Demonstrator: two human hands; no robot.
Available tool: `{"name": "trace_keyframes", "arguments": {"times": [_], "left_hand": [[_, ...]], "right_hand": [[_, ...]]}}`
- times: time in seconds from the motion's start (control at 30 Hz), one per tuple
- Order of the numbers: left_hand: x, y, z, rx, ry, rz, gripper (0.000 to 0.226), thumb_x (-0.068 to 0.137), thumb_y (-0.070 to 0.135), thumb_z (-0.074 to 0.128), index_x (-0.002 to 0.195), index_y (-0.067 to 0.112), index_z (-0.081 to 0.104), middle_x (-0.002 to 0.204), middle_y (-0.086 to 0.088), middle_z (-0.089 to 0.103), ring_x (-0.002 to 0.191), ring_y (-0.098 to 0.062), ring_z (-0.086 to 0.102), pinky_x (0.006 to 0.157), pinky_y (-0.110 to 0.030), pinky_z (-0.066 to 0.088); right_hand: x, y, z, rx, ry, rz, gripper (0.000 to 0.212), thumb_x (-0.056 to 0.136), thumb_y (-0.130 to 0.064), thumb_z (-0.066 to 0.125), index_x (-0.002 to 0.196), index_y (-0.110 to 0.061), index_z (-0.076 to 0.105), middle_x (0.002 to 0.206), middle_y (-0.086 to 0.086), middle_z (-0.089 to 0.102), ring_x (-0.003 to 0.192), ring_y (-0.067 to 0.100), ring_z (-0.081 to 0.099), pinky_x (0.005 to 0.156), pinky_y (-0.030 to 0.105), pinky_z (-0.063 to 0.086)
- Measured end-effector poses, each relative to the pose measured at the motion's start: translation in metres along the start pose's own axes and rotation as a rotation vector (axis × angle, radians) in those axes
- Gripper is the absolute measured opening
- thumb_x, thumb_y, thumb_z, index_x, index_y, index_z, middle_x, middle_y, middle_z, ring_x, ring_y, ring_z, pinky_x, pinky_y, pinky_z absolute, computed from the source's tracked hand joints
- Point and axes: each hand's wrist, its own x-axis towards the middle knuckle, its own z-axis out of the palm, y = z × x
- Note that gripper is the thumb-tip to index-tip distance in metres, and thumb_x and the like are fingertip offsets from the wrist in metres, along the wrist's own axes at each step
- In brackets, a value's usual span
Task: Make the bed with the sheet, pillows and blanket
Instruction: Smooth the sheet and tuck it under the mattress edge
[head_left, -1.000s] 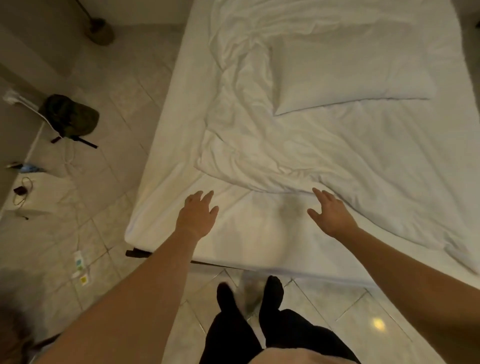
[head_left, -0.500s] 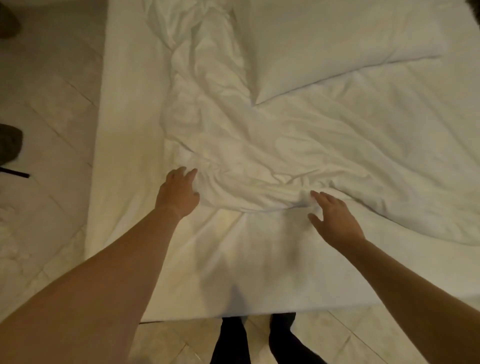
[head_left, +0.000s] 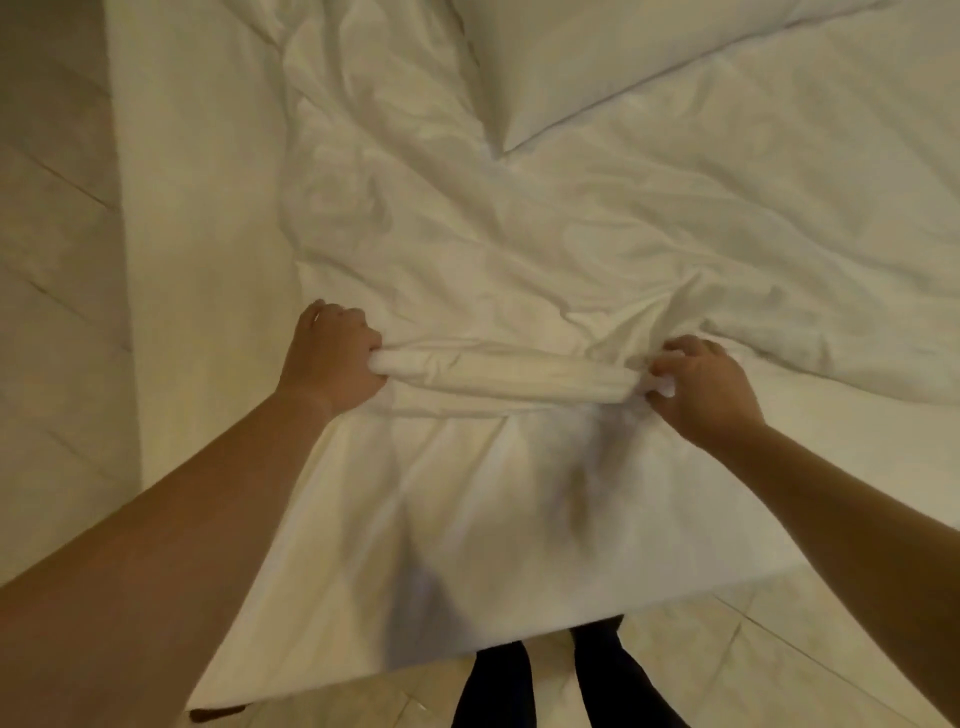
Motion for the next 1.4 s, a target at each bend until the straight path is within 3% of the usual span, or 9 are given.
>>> {"name": "trace_keyframes", "arguments": {"times": [0.1,0.17,0.23,0.3,0.53,0.73,0.87,1.1,1.4], "left_hand": [[-0.035,-0.007,-0.003,-0.128,-0.012,0.070,0.020,0.078,0.036,0.078,0.070,0.030,0.060,0.077,-0.002,0.063,0.096,-0.031,0.065,0.117,-0.042,0.032],[-0.064,-0.013,-0.001,-0.264,-0.118,0.018,0.028,0.088,0.036,0.074,0.072,0.028,0.053,0.076,0.001,0.063,0.090,-0.029,0.065,0.094,-0.035,0.046],[-0.094,-0.025,0.008,-0.308,-0.121,0.032,0.025,0.091,0.035,0.072,0.079,0.029,0.051,0.081,0.007,0.058,0.082,-0.025,0.064,0.068,-0.034,0.048],[-0.121,-0.038,0.018,-0.275,-0.054,0.050,0.018,0.089,0.026,0.072,0.087,0.032,0.055,0.085,0.009,0.054,0.081,-0.021,0.060,0.062,-0.035,0.047],[-0.232,-0.083,0.068,-0.208,0.110,0.060,0.047,0.065,-0.008,0.081,0.102,0.021,0.076,0.086,0.002,0.061,0.075,-0.026,0.063,0.056,-0.030,0.049],[-0.336,-0.084,0.106,-0.195,0.168,-0.040,0.053,0.060,-0.021,0.075,0.099,0.016,0.080,0.086,0.000,0.066,0.068,-0.025,0.061,0.052,-0.034,0.053],[-0.402,-0.086,0.133,-0.189,0.080,-0.057,0.066,0.040,-0.019,0.083,0.091,0.023,0.077,0.084,0.007,0.064,0.065,-0.020,0.057,0.048,-0.029,0.046],[-0.475,-0.115,0.153,-0.091,0.064,-0.136,0.059,0.046,-0.021,0.079,0.090,0.018,0.075,0.081,0.001,0.063,0.065,-0.027,0.057,0.051,-0.034,0.036],[-0.484,-0.121,0.208,-0.112,0.067,-0.160,0.055,0.047,-0.020,0.076,0.086,0.019,0.073,0.080,0.001,0.062,0.067,-0.028,0.058,0.052,-0.038,0.047]], "right_hand": [[-0.028,-0.014,-0.005,0.014,-0.052,-0.026,0.010,0.081,-0.021,0.073,0.089,-0.015,0.070,0.089,0.009,0.069,0.079,0.038,0.067,0.069,0.038,0.048],[-0.049,-0.023,-0.003,0.026,-0.074,-0.047,0.010,0.089,-0.029,0.068,0.092,-0.020,0.066,0.085,0.004,0.070,0.077,0.035,0.067,0.064,0.036,0.046],[-0.068,-0.033,0.001,0.022,-0.076,-0.088,0.011,0.093,-0.034,0.065,0.096,-0.024,0.067,0.086,0.000,0.069,0.077,0.031,0.067,0.063,0.036,0.048],[-0.087,-0.046,0.005,0.022,-0.060,-0.126,0.011,0.093,-0.033,0.066,0.098,-0.025,0.070,0.089,-0.001,0.066,0.081,0.028,0.064,0.064,0.037,0.051],[-0.150,-0.101,0.026,0.164,-0.122,-0.220,0.019,0.100,-0.029,0.058,0.110,-0.024,0.073,0.097,0.001,0.066,0.094,0.027,0.064,0.075,0.044,0.054],[-0.197,-0.144,0.036,0.164,-0.182,-0.269,0.019,0.100,-0.032,0.056,0.100,-0.023,0.073,0.092,-0.001,0.066,0.089,0.025,0.065,0.072,0.038,0.051],[-0.240,-0.163,0.052,0.157,-0.260,-0.282,0.020,0.099,-0.033,0.056,0.098,-0.023,0.073,0.094,-0.002,0.066,0.093,0.024,0.065,0.074,0.038,0.050],[-0.275,-0.229,0.095,0.117,-0.305,-0.339,0.023,0.102,-0.030,0.051,0.098,-0.022,0.072,0.097,-0.002,0.065,0.091,0.023,0.064,0.075,0.037,0.052],[-0.273,-0.252,0.138,-0.061,-0.393,-0.332,0.021,0.100,-0.025,0.050,0.095,-0.024,0.070,0.097,-0.002,0.068,0.090,0.025,0.066,0.066,0.031,0.044]]}}
